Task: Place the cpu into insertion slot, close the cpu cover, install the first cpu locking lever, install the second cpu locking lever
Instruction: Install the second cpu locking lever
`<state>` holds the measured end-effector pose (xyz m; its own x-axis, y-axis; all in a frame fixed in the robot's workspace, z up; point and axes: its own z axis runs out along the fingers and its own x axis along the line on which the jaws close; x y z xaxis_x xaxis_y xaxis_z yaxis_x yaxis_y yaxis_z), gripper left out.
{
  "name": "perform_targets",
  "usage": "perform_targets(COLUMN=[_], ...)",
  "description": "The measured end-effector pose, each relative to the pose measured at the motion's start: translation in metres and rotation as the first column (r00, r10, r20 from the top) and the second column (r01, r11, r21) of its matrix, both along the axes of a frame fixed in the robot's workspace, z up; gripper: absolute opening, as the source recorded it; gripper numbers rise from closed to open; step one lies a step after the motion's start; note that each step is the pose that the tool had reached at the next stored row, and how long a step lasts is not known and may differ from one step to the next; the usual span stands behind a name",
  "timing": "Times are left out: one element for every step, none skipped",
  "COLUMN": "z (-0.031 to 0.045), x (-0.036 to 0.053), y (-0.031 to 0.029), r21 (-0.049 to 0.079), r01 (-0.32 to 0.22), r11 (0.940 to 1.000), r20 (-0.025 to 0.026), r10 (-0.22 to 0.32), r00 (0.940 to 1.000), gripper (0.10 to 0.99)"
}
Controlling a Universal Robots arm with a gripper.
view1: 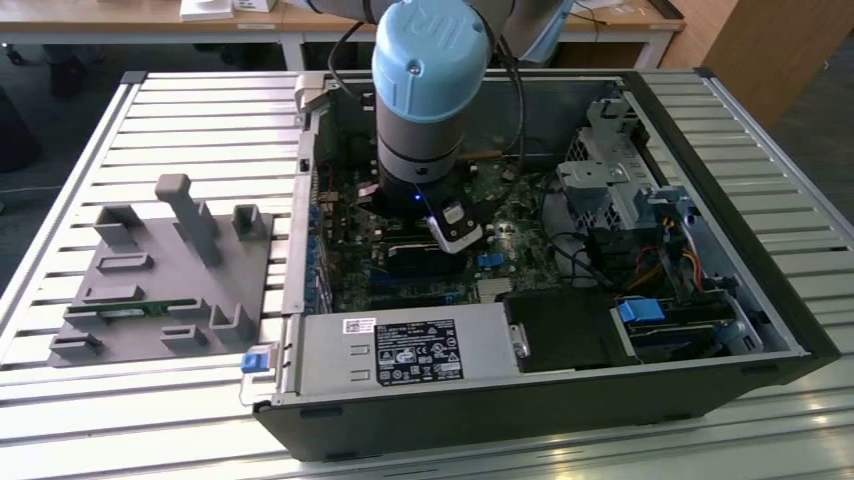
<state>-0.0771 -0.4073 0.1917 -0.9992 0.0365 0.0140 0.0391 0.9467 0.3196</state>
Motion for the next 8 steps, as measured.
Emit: perform_targets(z=[-0.0001,-0.0003,-0.0005,-0.0007,-0.0012,-0.0020,-0.0030,-0.0040], x=[-0.0001,-0.0001,-0.0001,-0.0001,-0.0001,0.0000,0.0000,-0.0001], y=[0.0000,0.0000,0.0001,0.0001,0.0001,0.0002,0.0002,0.0002], r21=[0.005,0.009,0.012,0.015,0.016,0.017,0.017,0.018], r01=[0.000,0.000,0.000,0.000,0.000,0.000,0.000,0.000], r11=[1.0000,1.0000,0.9999,0.9999,0.9999,0.9999,0.9998,0.9998], r20=[0.0000,0.0000,0.0001,0.0001,0.0001,0.0002,0.0002,0.0002], r10=[0.000,0.000,0.000,0.000,0.000,0.000,0.000,0.000], r00=[1.0000,1.0000,1.0000,1.0000,1.0000,1.0000,1.0000,1.0000], gripper=[0.106,0.106,0.106,0.106,0.106,0.106,0.106,0.106])
